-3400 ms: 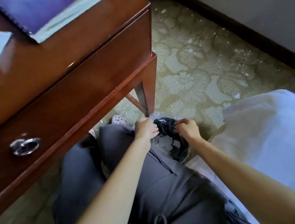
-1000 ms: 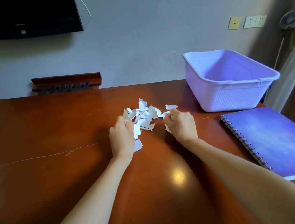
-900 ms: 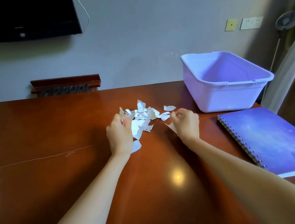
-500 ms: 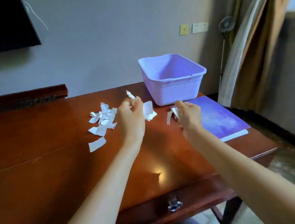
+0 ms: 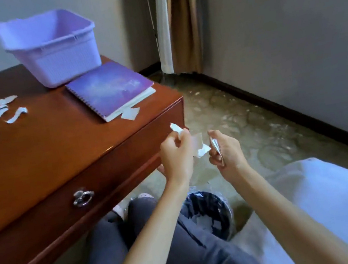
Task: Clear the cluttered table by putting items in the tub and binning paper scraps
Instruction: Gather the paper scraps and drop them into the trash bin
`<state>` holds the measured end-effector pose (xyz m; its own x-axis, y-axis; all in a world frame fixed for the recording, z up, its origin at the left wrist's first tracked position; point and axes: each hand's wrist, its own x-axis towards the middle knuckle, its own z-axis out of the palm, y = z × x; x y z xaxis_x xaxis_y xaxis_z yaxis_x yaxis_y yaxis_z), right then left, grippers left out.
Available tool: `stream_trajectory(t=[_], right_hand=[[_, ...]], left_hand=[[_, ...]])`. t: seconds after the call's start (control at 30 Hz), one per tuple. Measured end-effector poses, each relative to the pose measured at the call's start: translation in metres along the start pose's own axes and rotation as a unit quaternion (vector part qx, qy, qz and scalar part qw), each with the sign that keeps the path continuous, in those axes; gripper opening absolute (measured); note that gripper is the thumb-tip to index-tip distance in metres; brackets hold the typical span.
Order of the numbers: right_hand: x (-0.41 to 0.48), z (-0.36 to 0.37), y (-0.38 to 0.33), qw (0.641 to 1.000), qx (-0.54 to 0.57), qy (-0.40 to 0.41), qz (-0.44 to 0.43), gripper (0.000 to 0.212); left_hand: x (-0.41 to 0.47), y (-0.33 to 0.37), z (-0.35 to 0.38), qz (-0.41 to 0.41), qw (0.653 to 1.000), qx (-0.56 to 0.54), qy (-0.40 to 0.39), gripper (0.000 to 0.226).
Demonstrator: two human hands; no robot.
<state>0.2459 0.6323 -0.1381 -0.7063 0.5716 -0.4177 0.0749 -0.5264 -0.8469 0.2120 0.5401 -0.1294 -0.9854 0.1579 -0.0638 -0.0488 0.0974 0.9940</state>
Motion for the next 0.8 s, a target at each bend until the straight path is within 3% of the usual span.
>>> stream_trajectory(t=[0.2,0.37,0.6,0.8], right_hand=[[0.041,-0.058,0.062,0.987,-0.061,0.062,0.133,0.019],[0.074,-0.091,0.133,0.948,-0.163,0.103,0.255,0.027],[0.116,-0.126,0.203,0.908,-0.231,0.13,0.326,0.02],[0.139,-0.128,0.235,0.877,-0.253,0.161,0.375,0.017]], left_hand=[[-0.007,-0.066,0.033,-0.088,0.992,0.088,-0.036,0.039],[0.0,-0.142,0.05,-0.231,0.958,0.159,-0.065,0.038],[0.026,-0.22,0.053,-0.384,0.892,0.228,-0.072,0.031],[0.044,-0.249,0.058,-0.455,0.849,0.236,-0.125,0.022]])
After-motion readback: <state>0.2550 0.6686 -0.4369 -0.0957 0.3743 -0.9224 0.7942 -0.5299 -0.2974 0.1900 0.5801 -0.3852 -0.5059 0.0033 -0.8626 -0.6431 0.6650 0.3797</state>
